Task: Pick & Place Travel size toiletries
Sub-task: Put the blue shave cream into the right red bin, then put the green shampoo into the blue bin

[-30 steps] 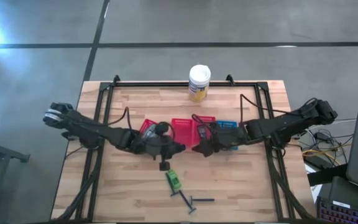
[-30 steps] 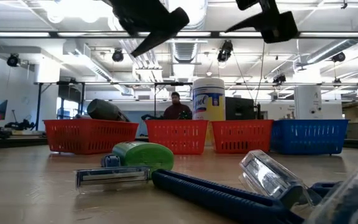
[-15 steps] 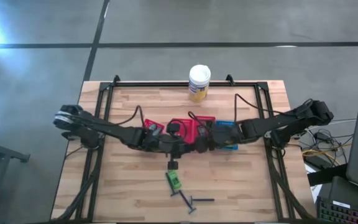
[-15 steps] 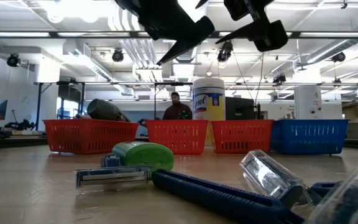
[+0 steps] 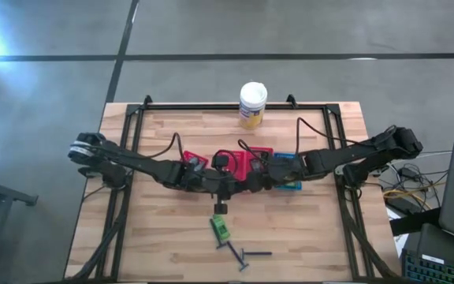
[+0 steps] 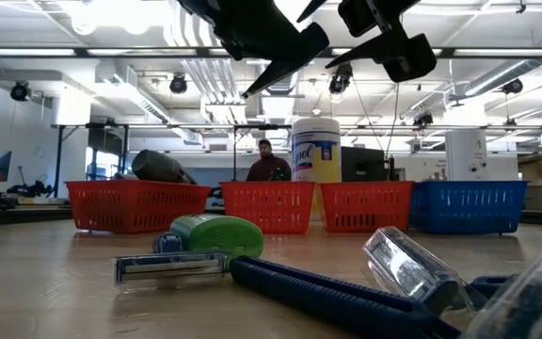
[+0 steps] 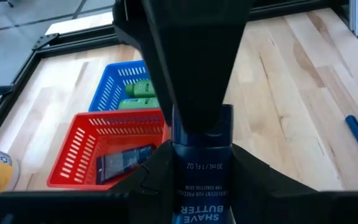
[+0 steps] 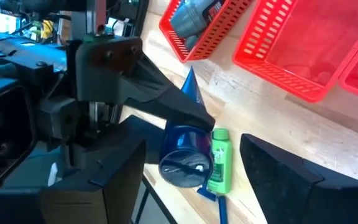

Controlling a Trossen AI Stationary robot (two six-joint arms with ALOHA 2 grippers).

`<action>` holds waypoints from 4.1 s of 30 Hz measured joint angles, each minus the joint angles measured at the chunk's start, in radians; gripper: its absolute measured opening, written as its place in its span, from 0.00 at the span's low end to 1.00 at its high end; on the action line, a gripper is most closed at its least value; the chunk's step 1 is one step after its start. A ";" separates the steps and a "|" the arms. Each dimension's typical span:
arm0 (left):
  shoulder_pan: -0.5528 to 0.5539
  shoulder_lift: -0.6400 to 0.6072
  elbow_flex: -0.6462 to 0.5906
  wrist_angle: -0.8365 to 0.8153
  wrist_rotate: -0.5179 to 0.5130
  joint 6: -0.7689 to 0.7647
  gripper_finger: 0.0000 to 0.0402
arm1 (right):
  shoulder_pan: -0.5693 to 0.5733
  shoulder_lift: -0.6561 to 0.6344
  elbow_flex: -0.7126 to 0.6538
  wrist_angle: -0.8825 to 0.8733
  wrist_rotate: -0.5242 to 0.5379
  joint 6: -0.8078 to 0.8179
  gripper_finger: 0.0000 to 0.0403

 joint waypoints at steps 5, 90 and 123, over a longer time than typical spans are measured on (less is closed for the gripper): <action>0.003 0.000 0.000 0.022 0.000 -0.001 0.29 | -0.002 0.000 0.000 0.000 0.000 -0.001 0.59; -0.098 -0.024 -0.160 -0.244 0.218 0.029 0.66 | 0.042 0.256 0.177 -0.818 0.562 -0.676 0.77; -0.063 0.274 -0.082 -0.143 0.524 0.219 0.53 | 0.103 0.080 0.176 -0.829 0.511 -0.548 0.79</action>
